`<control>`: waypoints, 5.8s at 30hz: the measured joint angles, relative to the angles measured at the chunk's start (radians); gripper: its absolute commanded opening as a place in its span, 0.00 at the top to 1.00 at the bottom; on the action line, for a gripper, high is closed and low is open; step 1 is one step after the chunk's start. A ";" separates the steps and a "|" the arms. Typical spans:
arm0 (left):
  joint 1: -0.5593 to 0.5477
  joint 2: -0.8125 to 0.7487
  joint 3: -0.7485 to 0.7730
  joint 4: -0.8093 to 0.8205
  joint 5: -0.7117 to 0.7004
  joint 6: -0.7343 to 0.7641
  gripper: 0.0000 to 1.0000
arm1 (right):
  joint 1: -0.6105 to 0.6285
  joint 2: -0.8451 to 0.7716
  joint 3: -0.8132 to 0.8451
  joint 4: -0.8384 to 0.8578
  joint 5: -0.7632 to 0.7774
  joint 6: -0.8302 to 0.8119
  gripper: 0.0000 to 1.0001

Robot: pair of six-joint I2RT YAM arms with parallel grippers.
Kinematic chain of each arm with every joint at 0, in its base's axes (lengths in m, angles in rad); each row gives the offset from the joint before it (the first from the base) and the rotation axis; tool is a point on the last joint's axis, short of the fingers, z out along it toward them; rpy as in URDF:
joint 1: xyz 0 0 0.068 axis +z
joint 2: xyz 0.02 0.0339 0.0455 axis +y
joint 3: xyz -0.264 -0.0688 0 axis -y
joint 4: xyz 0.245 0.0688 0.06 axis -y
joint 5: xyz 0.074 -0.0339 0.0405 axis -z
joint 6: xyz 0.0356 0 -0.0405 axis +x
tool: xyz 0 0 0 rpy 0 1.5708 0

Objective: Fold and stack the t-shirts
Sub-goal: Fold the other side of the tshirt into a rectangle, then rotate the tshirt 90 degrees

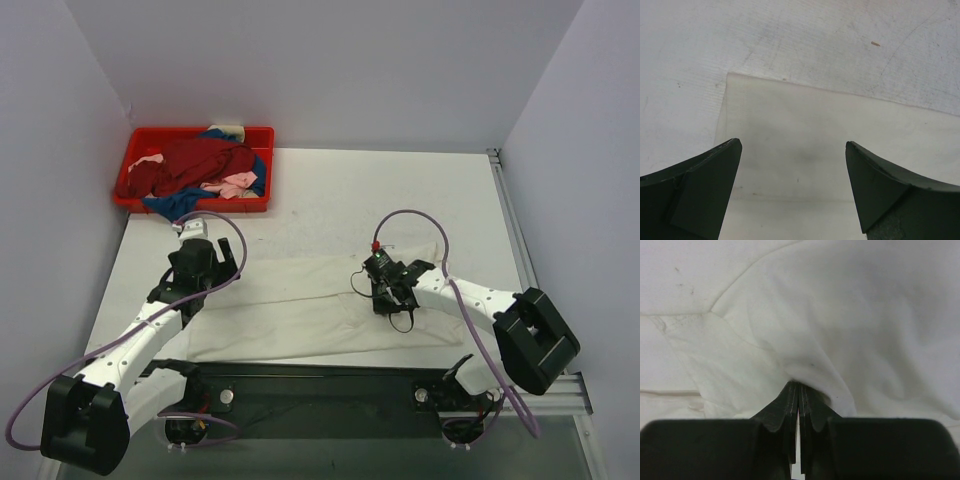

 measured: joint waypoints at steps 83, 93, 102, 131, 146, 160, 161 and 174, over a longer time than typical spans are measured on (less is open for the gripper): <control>0.095 0.199 -0.002 0.120 0.124 -0.053 0.03 | -0.776 0.312 0.327 0.166 -0.260 -0.167 0.85; 0.140 0.212 -0.002 0.120 0.145 -0.056 0.03 | -0.800 0.338 0.342 0.130 -0.221 -0.159 1.00; 0.162 0.238 -0.002 0.120 0.145 -0.061 0.03 | -0.811 0.397 0.382 0.096 -0.197 -0.137 1.00; -0.347 0.082 -0.002 0.145 -0.067 -0.062 0.03 | -0.576 0.082 0.245 0.032 -0.097 -0.103 0.40; -0.353 0.230 -0.002 0.283 -0.036 -0.071 0.03 | -0.584 0.422 0.436 0.002 -0.129 -0.081 0.40; -0.333 0.126 -0.022 0.283 -0.026 -0.055 0.03 | -0.603 0.848 1.113 -0.202 -0.138 -0.184 0.40; -0.332 0.127 -0.026 0.286 -0.021 -0.052 0.03 | -0.604 0.848 1.123 -0.211 -0.150 -0.191 0.40; -0.267 0.356 -0.051 0.429 0.027 -0.021 0.03 | -0.533 0.446 0.820 -0.186 -0.251 -0.212 0.40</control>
